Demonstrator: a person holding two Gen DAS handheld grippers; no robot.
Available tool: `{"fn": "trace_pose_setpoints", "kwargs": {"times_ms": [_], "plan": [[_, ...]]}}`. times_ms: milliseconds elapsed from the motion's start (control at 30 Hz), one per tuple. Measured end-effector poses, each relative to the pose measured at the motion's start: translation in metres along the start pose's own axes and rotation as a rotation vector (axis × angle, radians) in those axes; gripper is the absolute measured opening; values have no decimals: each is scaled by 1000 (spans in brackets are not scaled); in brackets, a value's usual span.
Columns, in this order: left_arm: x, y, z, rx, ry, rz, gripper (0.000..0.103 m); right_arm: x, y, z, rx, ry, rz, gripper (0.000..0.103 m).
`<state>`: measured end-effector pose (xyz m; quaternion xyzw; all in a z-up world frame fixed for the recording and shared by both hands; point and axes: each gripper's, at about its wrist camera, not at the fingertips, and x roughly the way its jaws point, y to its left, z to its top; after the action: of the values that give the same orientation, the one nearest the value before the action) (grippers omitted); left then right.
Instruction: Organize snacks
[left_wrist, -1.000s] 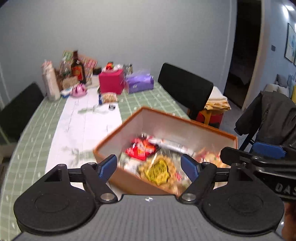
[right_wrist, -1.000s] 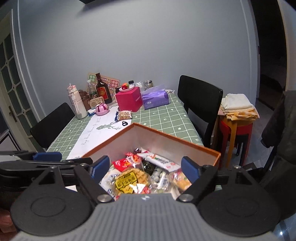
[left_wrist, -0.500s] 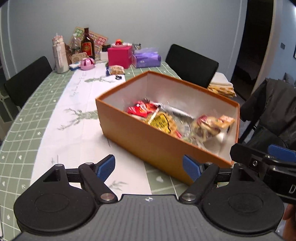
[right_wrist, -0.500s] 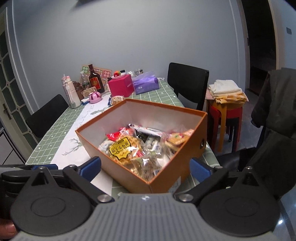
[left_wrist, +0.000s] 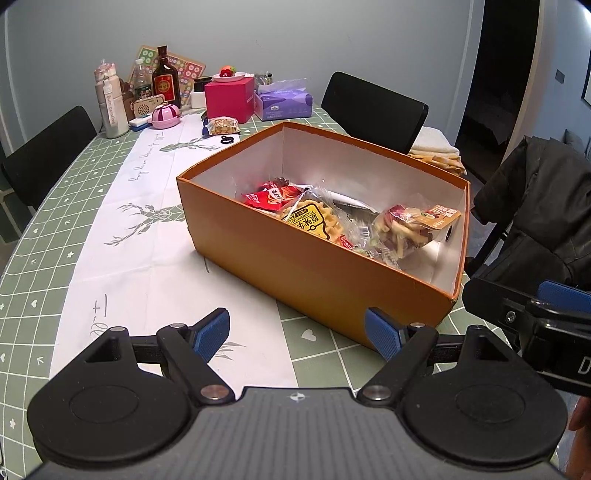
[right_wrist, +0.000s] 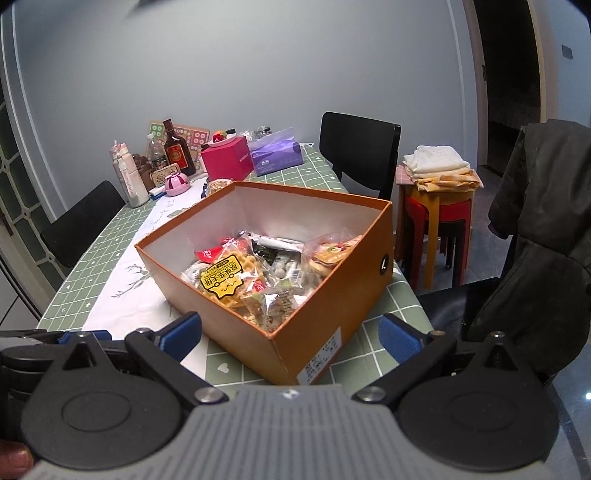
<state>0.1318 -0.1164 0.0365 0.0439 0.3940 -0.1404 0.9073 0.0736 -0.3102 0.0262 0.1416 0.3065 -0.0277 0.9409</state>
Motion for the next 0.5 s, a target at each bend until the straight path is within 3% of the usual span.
{"fn": "trace_pose_setpoints", "kwargs": {"times_ms": [500], "plan": [[-3, 1, -3, -2, 0, 1, 97, -2, 0, -1, -1, 8, -5, 99]]}}
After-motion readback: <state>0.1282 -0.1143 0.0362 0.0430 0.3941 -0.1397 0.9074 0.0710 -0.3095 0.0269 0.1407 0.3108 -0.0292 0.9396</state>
